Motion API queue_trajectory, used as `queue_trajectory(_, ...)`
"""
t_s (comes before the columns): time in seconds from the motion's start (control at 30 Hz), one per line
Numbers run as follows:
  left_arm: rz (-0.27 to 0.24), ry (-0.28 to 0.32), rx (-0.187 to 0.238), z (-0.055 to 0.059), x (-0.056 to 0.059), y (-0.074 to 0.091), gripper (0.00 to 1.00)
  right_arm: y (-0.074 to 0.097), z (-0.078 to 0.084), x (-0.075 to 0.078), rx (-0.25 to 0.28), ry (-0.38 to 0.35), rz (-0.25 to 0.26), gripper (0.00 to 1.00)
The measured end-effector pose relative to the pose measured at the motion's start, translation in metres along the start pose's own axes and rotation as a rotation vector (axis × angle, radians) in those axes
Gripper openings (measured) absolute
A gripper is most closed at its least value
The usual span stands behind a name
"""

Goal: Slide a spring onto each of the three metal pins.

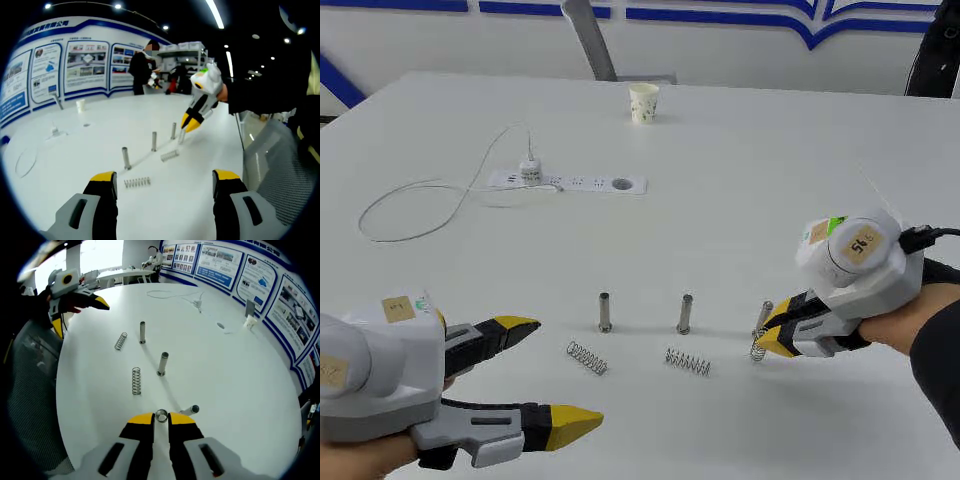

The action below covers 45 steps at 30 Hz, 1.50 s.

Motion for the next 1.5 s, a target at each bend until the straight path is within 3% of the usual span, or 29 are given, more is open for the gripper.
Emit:
queue_trajectory(0.8,0.008,-0.004,0.008,-0.002,0.002,0.0,0.79,0.02,-0.007,-0.005,0.005,-0.129,-0.004,0.12)
queue_trajectory(1.5,0.004,-0.001,0.015,-0.002,0.003,0.0,0.79,0.035,-0.019,-0.003,0.021,-0.142,-0.008,0.12)
Point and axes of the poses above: the centre of the closed fingertips' face, and the gripper's own axes: y roughly backward along the fingers, x roughly to its right, z roughly out of its underside, the point moved 5 cm from there along y, roughly backward along the fingers, and after that the axes turned 1 degree about x, right-handed, at the moved point
